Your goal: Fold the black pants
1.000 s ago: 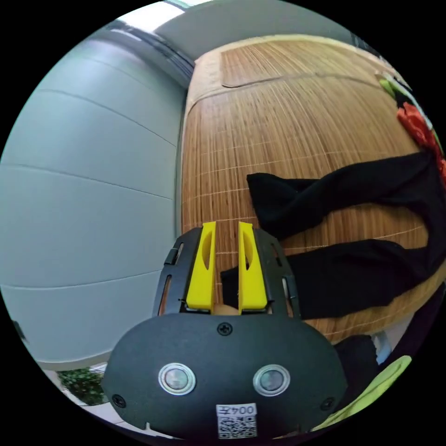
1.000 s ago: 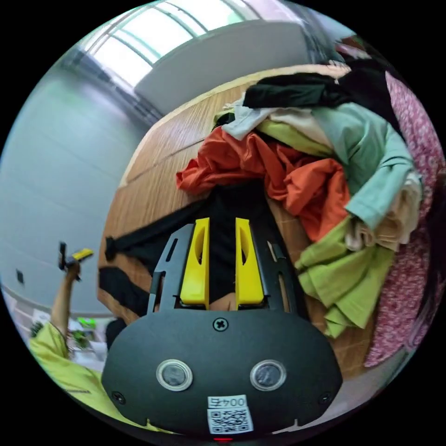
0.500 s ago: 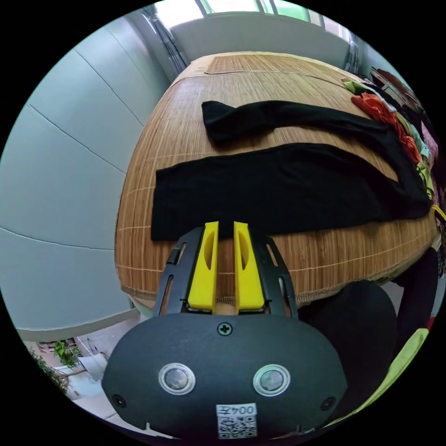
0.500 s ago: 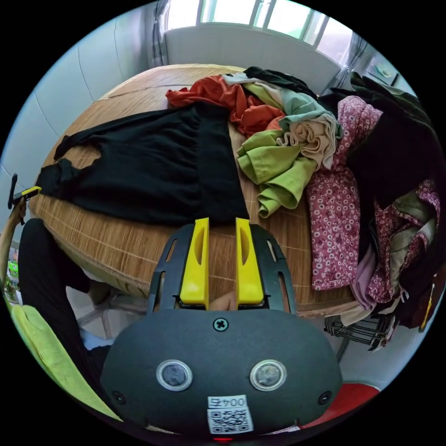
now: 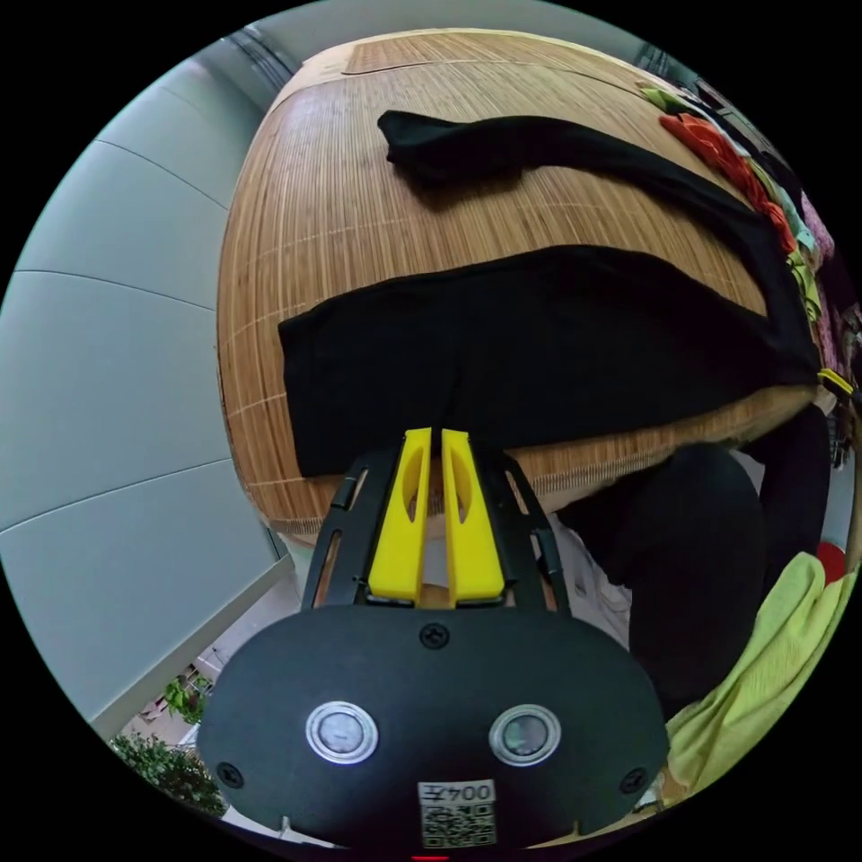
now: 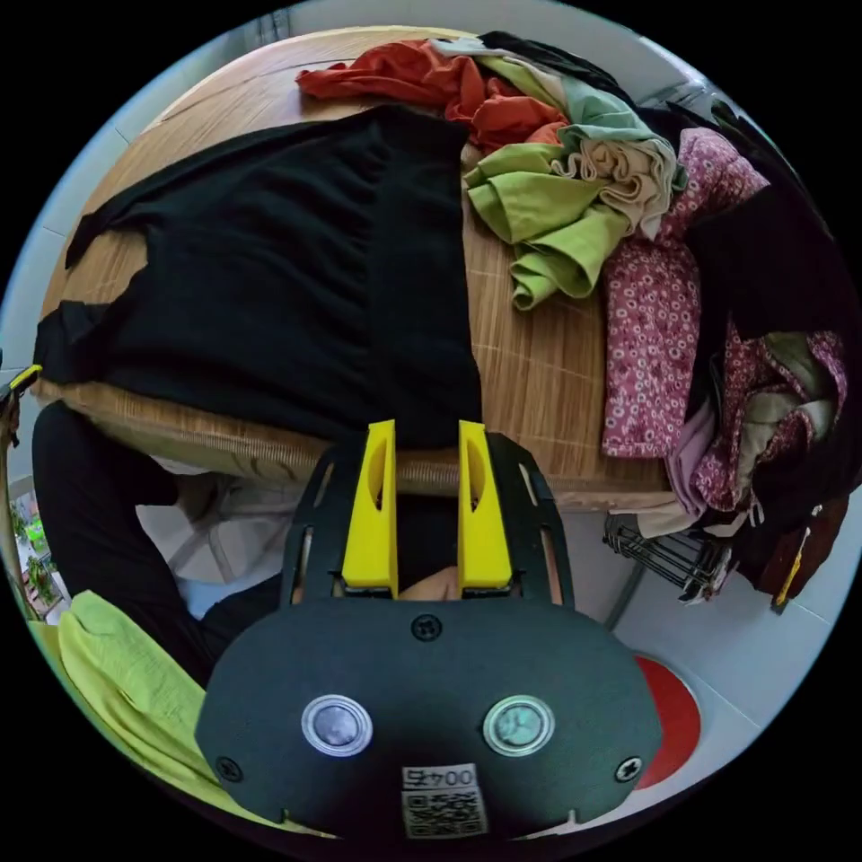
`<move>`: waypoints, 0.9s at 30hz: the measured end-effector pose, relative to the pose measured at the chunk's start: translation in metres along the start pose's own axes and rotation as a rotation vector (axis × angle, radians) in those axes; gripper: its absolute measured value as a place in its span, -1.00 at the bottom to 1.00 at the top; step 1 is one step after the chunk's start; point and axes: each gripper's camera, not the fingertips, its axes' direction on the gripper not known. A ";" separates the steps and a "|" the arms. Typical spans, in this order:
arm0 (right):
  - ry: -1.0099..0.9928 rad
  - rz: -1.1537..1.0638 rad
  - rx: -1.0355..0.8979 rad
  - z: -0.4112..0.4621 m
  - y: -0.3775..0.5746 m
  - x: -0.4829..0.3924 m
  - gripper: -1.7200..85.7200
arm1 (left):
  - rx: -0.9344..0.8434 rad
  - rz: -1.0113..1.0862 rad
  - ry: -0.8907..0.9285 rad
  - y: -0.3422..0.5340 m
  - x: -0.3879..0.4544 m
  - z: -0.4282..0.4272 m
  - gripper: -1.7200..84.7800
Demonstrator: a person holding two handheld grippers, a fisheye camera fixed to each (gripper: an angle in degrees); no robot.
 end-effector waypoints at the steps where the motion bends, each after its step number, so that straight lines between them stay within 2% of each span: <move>1: 0.002 0.012 0.057 -0.016 0.002 -0.002 -0.77 | 0.013 0.001 -0.005 0.002 0.000 -0.002 -0.92; 4: -0.005 -0.032 0.253 -0.055 -0.009 -0.031 -0.80 | 0.078 -0.032 -0.046 0.002 0.000 -0.010 -0.94; 7: -0.080 -0.135 0.371 -0.072 -0.040 -0.085 -0.82 | 0.098 -0.050 -0.111 -0.006 0.006 -0.011 -0.95; 10: -0.073 -0.279 0.438 -0.068 -0.075 -0.155 -0.82 | 0.167 -0.091 -0.131 -0.011 0.007 -0.013 -0.95; 12: -0.108 -0.357 0.437 -0.060 -0.094 -0.187 -0.82 | 0.135 -0.097 -0.086 -0.018 0.004 0.001 -0.96; 14: -0.050 -0.404 0.410 -0.048 -0.114 -0.208 -0.81 | 0.093 -0.085 -0.075 -0.022 0.003 0.015 -0.96; 17: -0.011 -0.354 0.390 -0.038 -0.153 -0.197 -0.80 | 0.108 -0.087 -0.057 -0.022 -0.003 0.015 -0.96; 22: -0.153 -0.134 0.317 -0.033 -0.213 -0.128 -0.79 | 0.109 -0.082 -0.018 -0.022 -0.017 0.015 -0.95; 25: -0.235 -0.100 0.344 -0.045 -0.197 -0.113 -0.79 | 0.110 -0.082 -0.022 -0.020 -0.023 0.007 -0.95; 27: -0.250 -0.113 0.379 -0.048 -0.175 -0.111 -0.78 | 0.185 -0.071 -0.025 -0.017 -0.026 -0.014 -0.94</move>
